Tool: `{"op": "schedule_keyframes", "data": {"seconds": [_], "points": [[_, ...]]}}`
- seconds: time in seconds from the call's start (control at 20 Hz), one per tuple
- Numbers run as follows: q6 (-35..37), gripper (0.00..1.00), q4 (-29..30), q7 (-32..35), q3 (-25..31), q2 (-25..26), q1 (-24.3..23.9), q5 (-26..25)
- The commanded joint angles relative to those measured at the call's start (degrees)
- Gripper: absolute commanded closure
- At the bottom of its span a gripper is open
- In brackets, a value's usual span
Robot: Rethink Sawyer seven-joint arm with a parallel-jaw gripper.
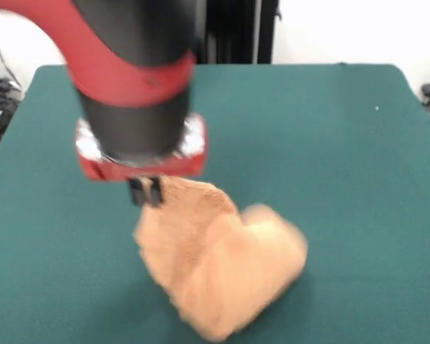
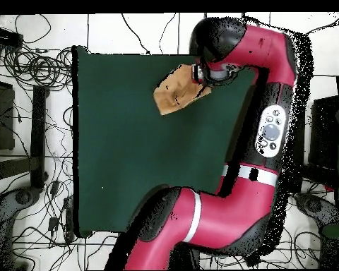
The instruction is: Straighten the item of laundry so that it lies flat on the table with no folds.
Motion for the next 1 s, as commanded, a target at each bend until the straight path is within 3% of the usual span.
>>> {"op": "schedule_keyframes", "data": {"seconds": [0.05, 0.4, 1.0], "points": [[11.3, 1.0, -3.7, -23.9, 5.4, -3.9, -1.1, -4.9], [15.6, 1.0, -5.6, -28.8, 5.9, -7.0, -2.3, -8.5], [8.3, 1.0, -3.9, -27.0, 9.6, -6.0, -3.0, -10.4]]}}
